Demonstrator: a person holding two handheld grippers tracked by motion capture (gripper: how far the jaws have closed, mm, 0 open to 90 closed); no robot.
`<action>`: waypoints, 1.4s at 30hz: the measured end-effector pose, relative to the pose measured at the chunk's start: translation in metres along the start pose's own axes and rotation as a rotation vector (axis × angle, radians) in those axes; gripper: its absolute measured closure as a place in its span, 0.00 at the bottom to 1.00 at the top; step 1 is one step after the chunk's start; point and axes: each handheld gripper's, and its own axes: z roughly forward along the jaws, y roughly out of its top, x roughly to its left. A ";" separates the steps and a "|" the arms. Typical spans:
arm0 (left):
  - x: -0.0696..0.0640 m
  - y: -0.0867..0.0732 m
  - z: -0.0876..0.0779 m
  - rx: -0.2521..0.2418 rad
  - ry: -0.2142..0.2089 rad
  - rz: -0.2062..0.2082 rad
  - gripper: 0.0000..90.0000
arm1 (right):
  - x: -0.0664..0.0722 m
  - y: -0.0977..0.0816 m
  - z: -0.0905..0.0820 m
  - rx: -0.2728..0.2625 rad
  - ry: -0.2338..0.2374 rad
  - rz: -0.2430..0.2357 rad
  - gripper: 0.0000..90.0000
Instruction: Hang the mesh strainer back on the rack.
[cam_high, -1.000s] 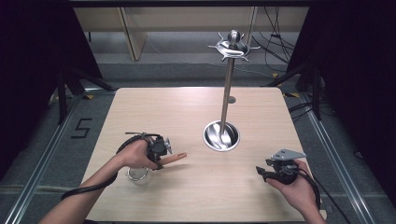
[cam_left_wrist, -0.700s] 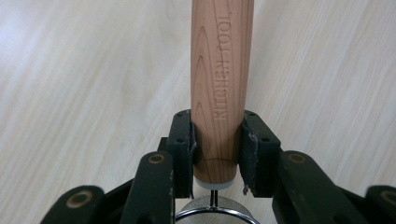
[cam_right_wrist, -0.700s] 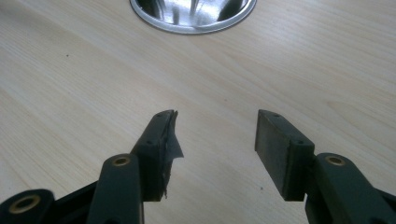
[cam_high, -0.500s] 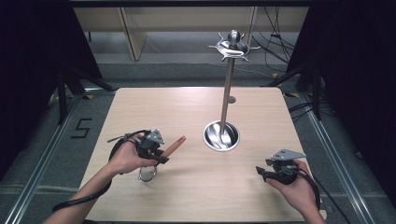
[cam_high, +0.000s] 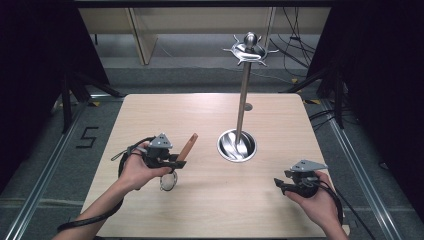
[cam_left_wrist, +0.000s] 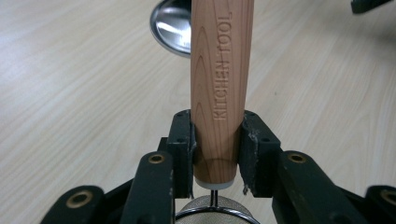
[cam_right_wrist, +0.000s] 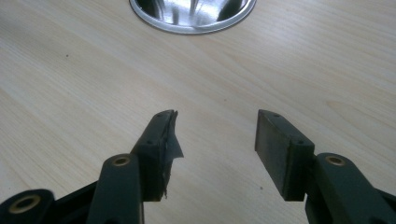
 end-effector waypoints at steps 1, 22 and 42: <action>-0.001 0.002 -0.001 -0.020 0.000 -0.003 0.75 | 0.000 0.000 0.000 -0.002 0.000 0.000 0.54; -0.010 0.016 -0.006 -0.167 0.018 -0.034 0.75 | 0.001 0.000 -0.001 0.012 0.005 0.022 0.54; -0.019 0.032 -0.011 -0.243 0.021 -0.033 0.75 | 0.001 0.000 -0.001 0.012 0.005 0.023 0.54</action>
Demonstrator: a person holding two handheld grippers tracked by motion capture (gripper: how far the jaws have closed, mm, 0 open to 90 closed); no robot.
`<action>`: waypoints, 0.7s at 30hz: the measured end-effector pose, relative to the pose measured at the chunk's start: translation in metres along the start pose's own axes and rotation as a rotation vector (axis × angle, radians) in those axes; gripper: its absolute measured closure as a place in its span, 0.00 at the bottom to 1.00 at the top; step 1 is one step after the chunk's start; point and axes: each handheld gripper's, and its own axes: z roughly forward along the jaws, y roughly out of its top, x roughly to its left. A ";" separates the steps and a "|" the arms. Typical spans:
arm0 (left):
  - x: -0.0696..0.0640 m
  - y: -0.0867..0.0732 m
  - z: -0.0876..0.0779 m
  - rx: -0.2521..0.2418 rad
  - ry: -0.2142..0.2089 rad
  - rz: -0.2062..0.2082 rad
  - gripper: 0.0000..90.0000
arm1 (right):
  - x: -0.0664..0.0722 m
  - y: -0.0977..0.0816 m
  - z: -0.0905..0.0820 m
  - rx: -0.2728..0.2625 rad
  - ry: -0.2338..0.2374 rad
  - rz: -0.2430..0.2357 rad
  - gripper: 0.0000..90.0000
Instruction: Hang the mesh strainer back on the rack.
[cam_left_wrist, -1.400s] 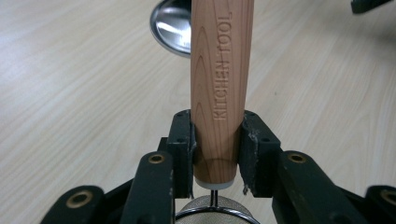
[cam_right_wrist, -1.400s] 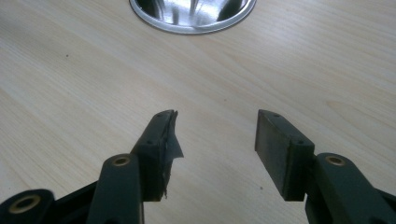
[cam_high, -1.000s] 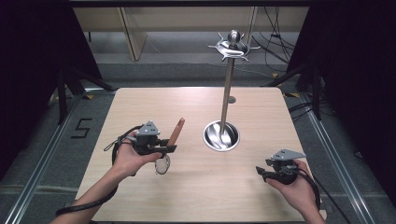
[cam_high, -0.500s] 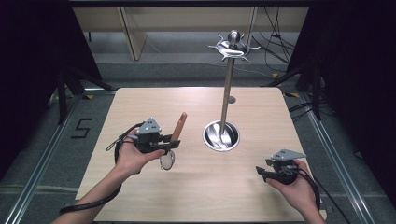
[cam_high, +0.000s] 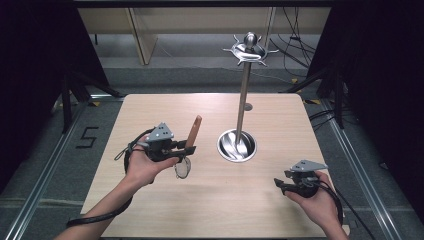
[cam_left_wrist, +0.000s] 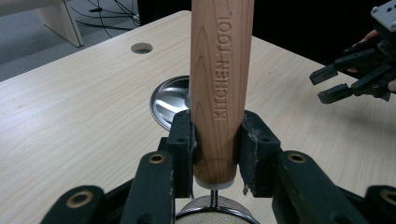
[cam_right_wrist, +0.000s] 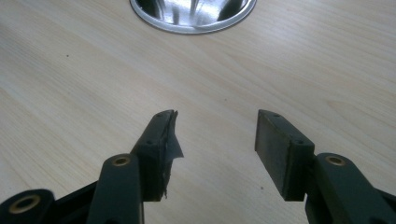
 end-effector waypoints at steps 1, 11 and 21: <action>-0.001 0.001 0.000 -0.009 -0.009 -0.001 0.75 | 0.000 0.000 0.000 0.006 0.000 -0.001 0.54; -0.007 0.009 0.001 -0.052 0.009 0.004 0.75 | 0.000 0.000 0.000 0.004 0.000 0.000 0.54; -0.013 0.015 0.000 -0.096 0.032 0.019 0.75 | 0.000 0.001 -0.001 -0.004 -0.001 0.004 0.54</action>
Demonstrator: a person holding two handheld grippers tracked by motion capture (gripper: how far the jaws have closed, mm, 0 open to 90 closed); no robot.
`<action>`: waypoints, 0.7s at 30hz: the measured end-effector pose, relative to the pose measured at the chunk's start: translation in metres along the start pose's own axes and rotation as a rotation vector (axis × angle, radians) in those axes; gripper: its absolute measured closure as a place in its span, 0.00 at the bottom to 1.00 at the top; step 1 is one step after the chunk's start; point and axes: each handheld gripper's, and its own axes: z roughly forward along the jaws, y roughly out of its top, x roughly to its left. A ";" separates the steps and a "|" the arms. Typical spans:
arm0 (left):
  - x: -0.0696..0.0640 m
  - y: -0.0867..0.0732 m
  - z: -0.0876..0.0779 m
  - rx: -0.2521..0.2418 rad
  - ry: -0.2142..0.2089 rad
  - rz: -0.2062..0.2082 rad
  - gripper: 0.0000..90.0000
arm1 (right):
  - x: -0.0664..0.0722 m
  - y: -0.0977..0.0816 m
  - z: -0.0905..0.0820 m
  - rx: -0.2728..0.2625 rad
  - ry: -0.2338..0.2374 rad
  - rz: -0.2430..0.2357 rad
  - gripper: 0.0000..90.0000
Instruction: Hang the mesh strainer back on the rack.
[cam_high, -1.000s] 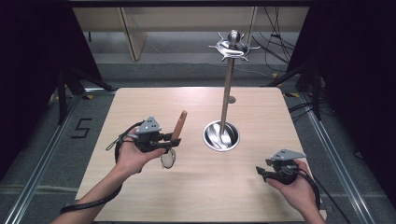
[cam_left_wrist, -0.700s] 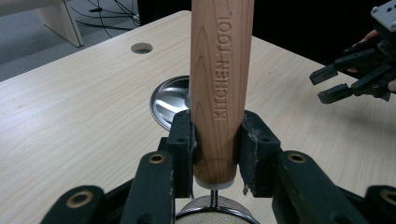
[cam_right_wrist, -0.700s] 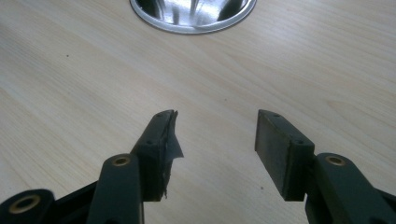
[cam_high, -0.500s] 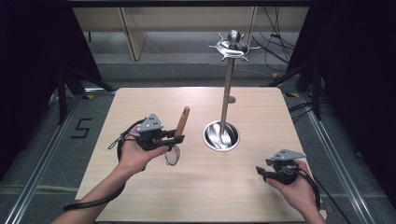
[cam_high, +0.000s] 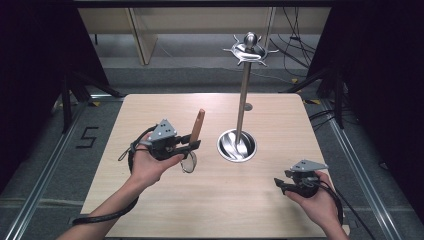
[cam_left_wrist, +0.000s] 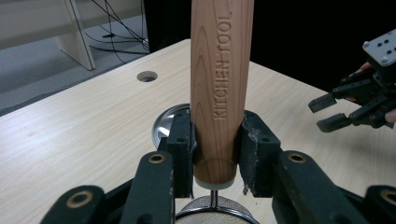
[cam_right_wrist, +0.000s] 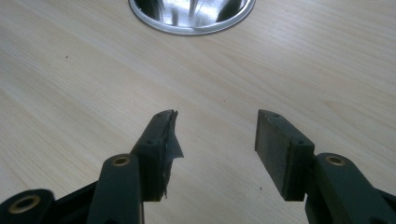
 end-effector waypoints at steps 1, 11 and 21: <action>-0.001 0.001 0.000 0.004 0.010 0.001 0.75 | 0.000 0.000 0.000 0.001 0.000 0.002 0.54; -0.006 0.007 0.001 -0.040 0.027 -0.007 0.75 | 0.000 0.000 0.000 0.000 0.000 0.004 0.54; -0.012 0.015 0.003 -0.063 0.053 -0.006 0.75 | 0.000 0.000 0.000 0.001 0.000 0.001 0.54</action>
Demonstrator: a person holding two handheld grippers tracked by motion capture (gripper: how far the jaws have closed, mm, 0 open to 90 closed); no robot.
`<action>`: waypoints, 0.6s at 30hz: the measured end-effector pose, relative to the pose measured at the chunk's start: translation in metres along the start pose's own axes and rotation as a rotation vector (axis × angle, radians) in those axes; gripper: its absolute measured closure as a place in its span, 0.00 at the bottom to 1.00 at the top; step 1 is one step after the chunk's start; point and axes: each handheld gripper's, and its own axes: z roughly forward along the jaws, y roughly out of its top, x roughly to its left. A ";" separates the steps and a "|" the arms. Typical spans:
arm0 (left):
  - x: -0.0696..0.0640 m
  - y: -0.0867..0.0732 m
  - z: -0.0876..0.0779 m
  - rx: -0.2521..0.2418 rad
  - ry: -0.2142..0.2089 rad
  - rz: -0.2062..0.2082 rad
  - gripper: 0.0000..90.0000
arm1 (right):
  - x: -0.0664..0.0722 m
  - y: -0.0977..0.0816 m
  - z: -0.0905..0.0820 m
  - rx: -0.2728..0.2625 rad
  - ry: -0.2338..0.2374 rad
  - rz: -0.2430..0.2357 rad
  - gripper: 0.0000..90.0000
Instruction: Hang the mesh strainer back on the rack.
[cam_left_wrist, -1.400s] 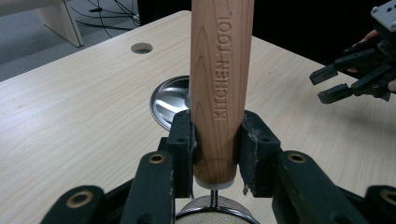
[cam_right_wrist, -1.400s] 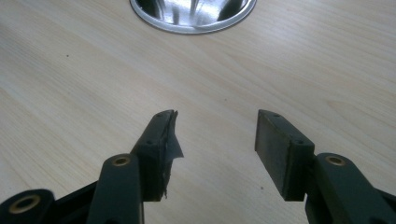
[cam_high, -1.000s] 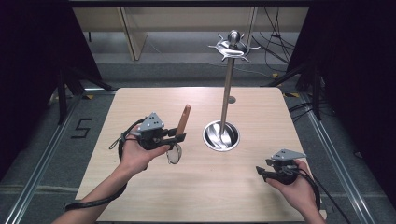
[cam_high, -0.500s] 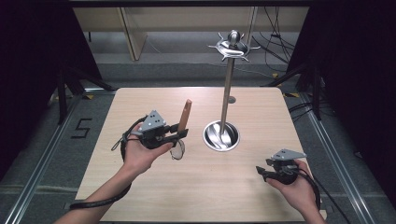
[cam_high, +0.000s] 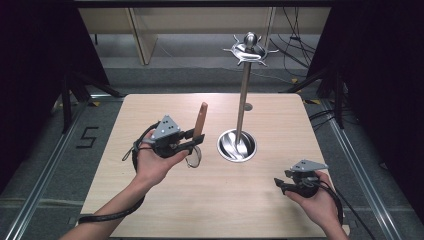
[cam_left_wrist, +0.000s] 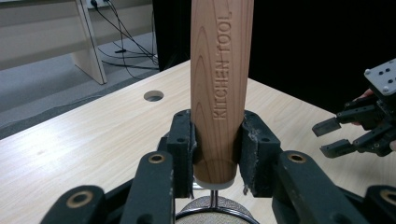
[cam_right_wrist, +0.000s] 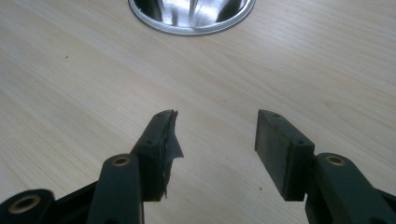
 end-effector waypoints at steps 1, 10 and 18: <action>0.000 0.000 0.000 -0.001 0.003 -0.003 0.75 | 0.000 0.000 0.000 0.000 0.000 0.000 0.54; -0.003 0.005 0.002 -0.022 0.027 -0.013 0.75 | 0.001 0.000 0.000 -0.009 0.000 0.012 0.54; -0.006 0.009 0.003 -0.036 0.037 -0.016 0.75 | 0.001 0.000 0.000 -0.004 0.000 0.010 0.54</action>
